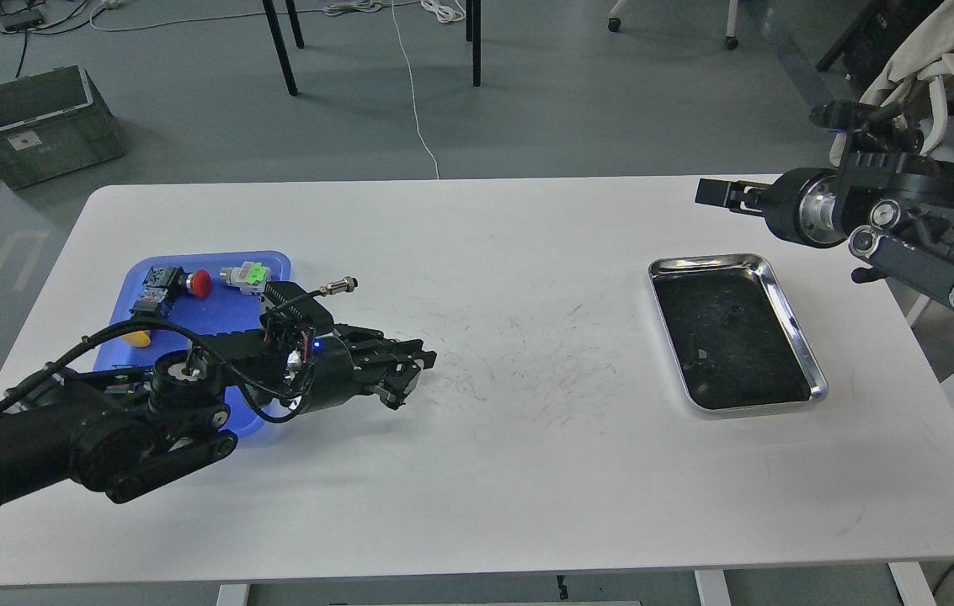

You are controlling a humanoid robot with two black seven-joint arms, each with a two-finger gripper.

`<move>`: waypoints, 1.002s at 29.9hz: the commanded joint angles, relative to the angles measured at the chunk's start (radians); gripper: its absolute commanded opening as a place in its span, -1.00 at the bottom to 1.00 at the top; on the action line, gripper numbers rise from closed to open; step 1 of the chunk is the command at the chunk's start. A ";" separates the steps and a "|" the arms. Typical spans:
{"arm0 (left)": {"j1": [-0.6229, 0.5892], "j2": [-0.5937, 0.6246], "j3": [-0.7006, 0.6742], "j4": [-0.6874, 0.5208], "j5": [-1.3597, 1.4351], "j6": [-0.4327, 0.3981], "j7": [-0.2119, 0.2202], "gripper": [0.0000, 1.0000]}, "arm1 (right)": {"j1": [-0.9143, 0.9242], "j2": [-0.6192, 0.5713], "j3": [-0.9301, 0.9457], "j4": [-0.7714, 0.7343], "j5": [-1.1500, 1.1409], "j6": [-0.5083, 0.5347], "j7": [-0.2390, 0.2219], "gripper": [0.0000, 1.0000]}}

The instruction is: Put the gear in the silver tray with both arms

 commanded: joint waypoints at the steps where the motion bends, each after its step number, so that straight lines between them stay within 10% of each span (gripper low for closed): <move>1: 0.002 -0.031 0.000 0.000 -0.003 0.004 0.001 -0.79 | -0.004 0.016 0.005 0.006 0.002 0.000 0.001 0.95; 30: 0.000 -0.420 -0.017 0.093 -0.027 0.037 0.077 -0.79 | -0.032 0.069 0.032 0.002 0.021 -0.023 -0.001 0.95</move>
